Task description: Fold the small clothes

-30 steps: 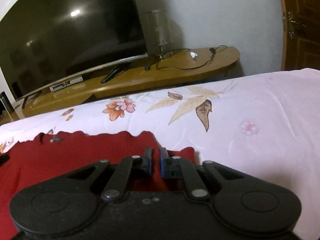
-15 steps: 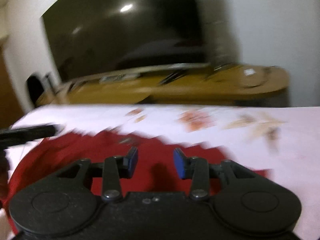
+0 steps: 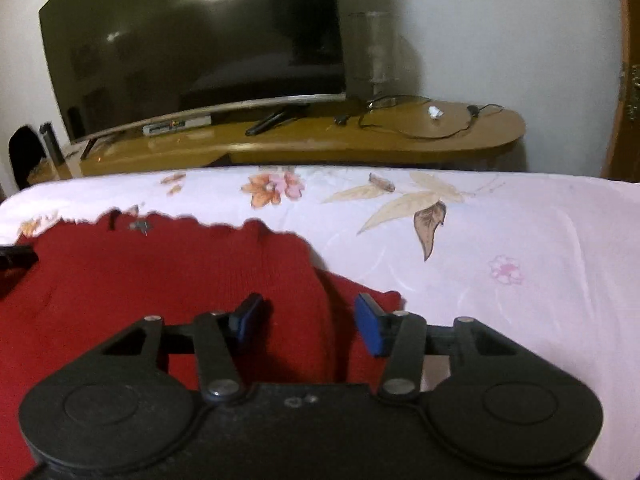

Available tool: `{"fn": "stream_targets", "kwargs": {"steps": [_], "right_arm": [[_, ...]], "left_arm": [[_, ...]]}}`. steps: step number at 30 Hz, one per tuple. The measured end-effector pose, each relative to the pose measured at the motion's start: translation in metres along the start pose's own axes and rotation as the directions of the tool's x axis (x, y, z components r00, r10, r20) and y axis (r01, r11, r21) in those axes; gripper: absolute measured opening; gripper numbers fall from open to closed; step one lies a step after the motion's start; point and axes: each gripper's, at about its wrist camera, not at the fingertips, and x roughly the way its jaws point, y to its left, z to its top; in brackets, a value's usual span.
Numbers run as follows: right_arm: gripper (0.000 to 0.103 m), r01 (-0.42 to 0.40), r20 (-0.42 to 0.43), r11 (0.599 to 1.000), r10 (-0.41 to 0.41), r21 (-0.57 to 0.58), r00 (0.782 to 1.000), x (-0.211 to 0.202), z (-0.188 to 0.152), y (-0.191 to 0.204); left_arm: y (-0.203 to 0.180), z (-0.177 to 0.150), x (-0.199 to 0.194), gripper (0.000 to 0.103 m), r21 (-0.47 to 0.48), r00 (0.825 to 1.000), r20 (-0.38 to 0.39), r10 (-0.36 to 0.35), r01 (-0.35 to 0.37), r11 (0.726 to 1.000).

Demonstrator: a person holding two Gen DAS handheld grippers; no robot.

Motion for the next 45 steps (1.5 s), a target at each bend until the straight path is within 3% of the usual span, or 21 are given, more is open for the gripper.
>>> {"fn": "stream_targets", "kwargs": {"steps": [2,4,8,10,14,18,22,26,30,33,37,40,45], "right_arm": [[0.049,-0.003,0.071,1.0,0.003,0.009,0.997,-0.018,0.003,0.012],[0.049,-0.061,0.108,0.998,0.064,-0.022,0.992,-0.038,0.001,0.028],[0.049,-0.186,0.044,0.968,0.196,-0.17,0.98,-0.032,-0.006,0.089],[0.05,-0.209,0.015,0.952,0.218,-0.225,0.976,-0.024,-0.011,0.117],[0.051,-0.175,-0.052,0.934,0.167,-0.31,0.985,-0.007,-0.022,0.135],[0.052,-0.094,-0.043,0.953,0.085,-0.287,0.995,-0.02,-0.021,0.097],[0.051,-0.063,-0.035,0.972,0.056,-0.228,0.998,-0.036,-0.029,0.06],[0.051,-0.041,-0.022,0.972,0.037,-0.234,0.999,-0.05,-0.024,0.078],[0.053,-0.13,0.011,0.961,0.137,-0.244,0.991,-0.077,-0.034,0.117],[0.052,-0.187,-0.024,0.948,0.187,-0.258,0.982,-0.08,-0.049,0.152],[0.052,-0.169,-0.061,0.94,0.158,-0.295,0.986,-0.074,-0.073,0.185],[0.054,-0.139,-0.054,0.936,0.128,-0.322,0.99,-0.078,-0.08,0.179],[0.058,-0.079,-0.059,0.951,0.064,-0.298,0.996,-0.099,-0.085,0.129]], "left_arm": [[-0.007,0.0,-0.023,0.064,-0.013,0.998,0.065,-0.003,0.004,1.0],[-0.023,-0.003,-0.038,0.064,-0.026,0.993,0.105,-0.051,0.054,0.998],[-0.068,-0.01,-0.032,0.064,0.052,0.99,0.049,-0.132,0.129,0.99],[-0.081,-0.017,-0.021,0.064,0.094,0.994,-0.007,-0.112,0.112,0.989],[-0.062,-0.035,-0.022,0.064,0.143,0.999,-0.004,-0.049,0.049,0.988],[-0.019,-0.041,-0.043,0.064,0.104,1.0,0.007,-0.026,0.026,0.994],[-0.01,-0.044,-0.051,0.064,0.099,1.0,0.016,-0.022,0.02,0.995],[-0.025,-0.038,-0.073,0.064,0.064,0.998,0.048,-0.029,0.026,0.998],[-0.051,-0.043,-0.094,0.064,0.063,0.996,0.069,-0.064,0.06,0.996],[-0.071,-0.055,-0.093,0.064,0.061,0.998,0.041,-0.055,0.052,0.997],[-0.08,-0.079,-0.087,0.064,0.105,0.999,-0.034,0.004,0.0,0.994],[-0.06,-0.089,-0.102,0.064,0.056,1.0,-0.015,-0.008,0.009,0.998],[-0.027,-0.099,-0.122,0.064,0.053,0.999,-0.014,0.049,-0.048,0.997]]}}
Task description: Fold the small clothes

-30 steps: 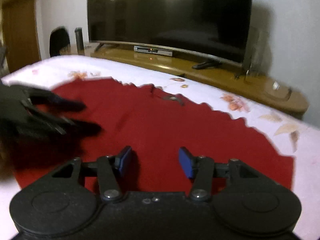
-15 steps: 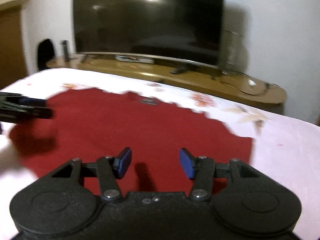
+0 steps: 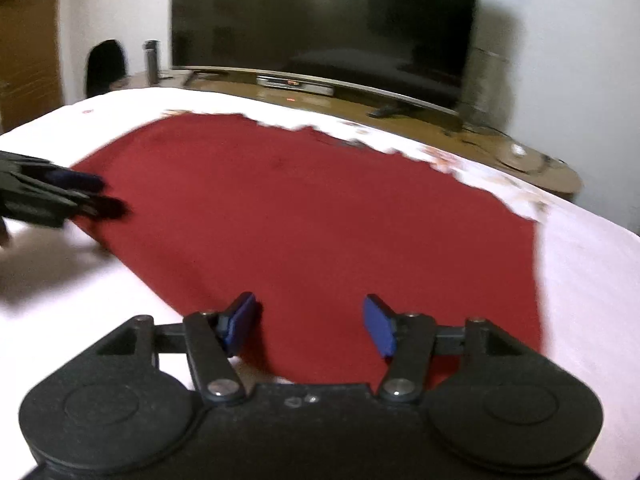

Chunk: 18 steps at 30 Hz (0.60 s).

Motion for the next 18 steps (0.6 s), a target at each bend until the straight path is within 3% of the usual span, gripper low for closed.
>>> {"fn": "stream_targets", "kwargs": {"steps": [6,9,10,13,14,15,18], "right_arm": [[0.059,0.079,-0.023,0.989,-0.077,0.122,0.997,-0.033,-0.032,-0.046],[0.056,0.089,-0.03,0.987,-0.085,0.137,0.996,-0.035,-0.031,-0.046],[0.05,0.092,-0.018,0.985,-0.091,0.146,0.996,-0.04,-0.026,-0.042],[0.051,0.082,0.054,0.977,-0.094,0.197,0.994,-0.051,-0.018,-0.044],[0.051,0.097,0.036,0.973,-0.107,0.211,0.994,-0.046,-0.02,-0.046],[0.051,0.123,-0.041,0.968,-0.117,0.218,0.992,-0.032,-0.025,-0.049],[0.051,0.129,-0.049,0.971,-0.122,0.203,0.991,-0.031,-0.025,-0.051]], "left_arm": [[0.014,-0.005,-0.009,0.064,-0.005,1.0,-0.007,0.022,-0.022,1.0],[0.014,0.003,-0.017,0.064,-0.061,0.999,0.021,0.027,-0.025,0.998],[0.015,0.003,-0.02,0.064,-0.076,0.999,0.032,0.027,-0.025,0.997],[0.018,-0.006,-0.008,0.064,-0.066,0.999,-0.017,0.051,-0.052,0.996],[0.015,-0.007,-0.008,0.065,-0.048,0.998,-0.01,0.058,-0.058,0.997],[0.013,-0.006,-0.008,0.065,-0.037,0.998,-0.016,0.065,-0.066,0.997],[0.008,0.001,-0.015,0.065,-0.027,0.997,-0.019,0.08,-0.081,0.996]]}}
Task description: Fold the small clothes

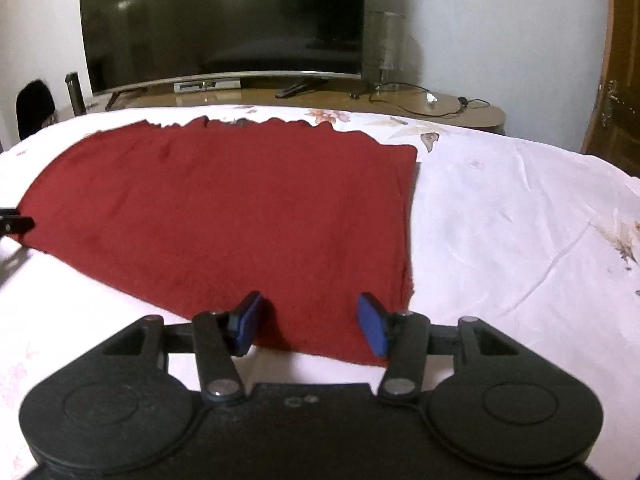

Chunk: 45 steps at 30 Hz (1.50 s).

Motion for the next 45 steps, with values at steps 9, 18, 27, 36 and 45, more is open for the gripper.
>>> {"fn": "stream_targets", "kwargs": {"steps": [9,18,27,36,45], "right_arm": [[0.052,0.023,-0.012,0.999,-0.023,0.029,1.0,0.002,0.004,-0.002],[0.054,0.031,-0.036,0.999,-0.03,0.038,0.999,-0.001,0.002,0.001],[0.055,0.028,0.013,0.996,-0.029,0.084,1.0,-0.026,0.008,0.002],[0.055,-0.018,0.071,0.995,0.012,0.094,0.997,-0.041,0.013,0.015],[0.055,-0.035,0.08,0.995,0.027,0.09,0.996,-0.037,0.019,0.019]], "left_arm": [[-0.001,-0.001,0.003,0.065,0.018,1.0,-0.027,0.005,-0.004,1.0],[-0.001,0.003,-0.003,0.065,0.024,0.999,-0.049,0.008,-0.007,1.0],[0.012,-0.004,-0.034,0.067,-0.072,0.998,-0.055,-0.004,0.0,0.997],[0.058,-0.04,-0.022,0.066,-0.631,0.96,-0.01,-0.28,0.211,0.747],[0.066,-0.047,0.003,0.066,-0.752,0.954,0.083,-0.289,0.25,0.61]]}}
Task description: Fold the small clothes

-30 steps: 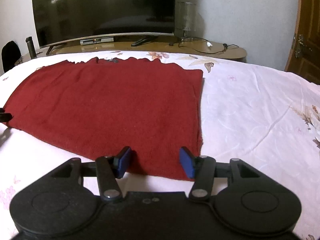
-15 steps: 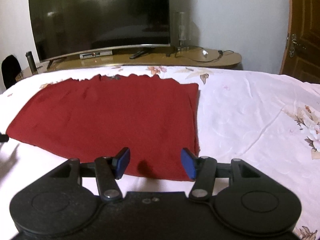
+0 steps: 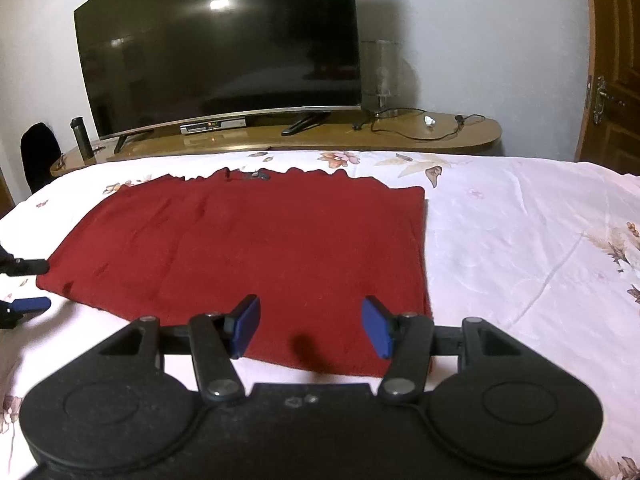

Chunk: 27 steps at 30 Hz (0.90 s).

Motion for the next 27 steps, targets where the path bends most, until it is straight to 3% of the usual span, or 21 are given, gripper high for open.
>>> {"fn": "stream_targets", "kwargs": {"steps": [11,17,18,19,20,21,23,26,27], "right_arm": [[0.055,-0.034,0.0,0.999,0.034,-0.011,0.999,0.018,0.008,0.006],[0.055,-0.073,0.016,0.996,0.074,-0.045,0.997,0.04,0.027,0.024],[0.054,-0.078,0.019,0.996,0.079,-0.047,0.997,0.044,0.032,0.028],[0.053,-0.086,0.022,0.995,0.088,-0.048,0.996,0.05,0.038,0.033],[0.051,-0.097,0.024,0.994,0.098,-0.049,0.995,0.055,0.043,0.037],[0.048,-0.111,0.025,0.993,0.112,-0.051,0.993,0.059,0.047,0.042],[0.031,-0.129,0.017,0.99,0.13,-0.062,0.991,0.069,0.054,0.053],[0.017,-0.155,-0.012,0.984,0.154,-0.088,0.988,0.084,0.059,0.07],[0.017,-0.158,-0.015,0.982,0.157,-0.099,0.987,0.087,0.059,0.075]], "left_arm": [[-0.01,0.019,0.033,0.066,-0.026,0.998,0.059,-0.018,0.019,0.999],[-0.019,0.03,0.048,0.065,-0.003,0.997,0.073,0.007,-0.007,1.0],[-0.019,0.033,0.05,0.063,-0.005,0.997,0.075,0.011,-0.011,1.0],[-0.019,0.034,0.052,0.047,-0.004,0.997,0.076,0.026,-0.026,1.0],[-0.017,0.035,0.054,0.024,-0.006,0.996,0.073,0.044,-0.043,0.999],[-0.012,0.036,0.056,0.017,-0.024,0.996,0.067,0.059,-0.058,0.998],[0.004,0.037,0.058,0.012,-0.085,0.998,0.069,0.013,-0.007,0.996],[0.004,0.033,0.05,0.009,-0.072,0.994,0.108,-0.026,0.034,0.997],[0.004,0.03,0.044,0.008,-0.067,0.989,0.137,-0.057,0.067,0.996]]}}
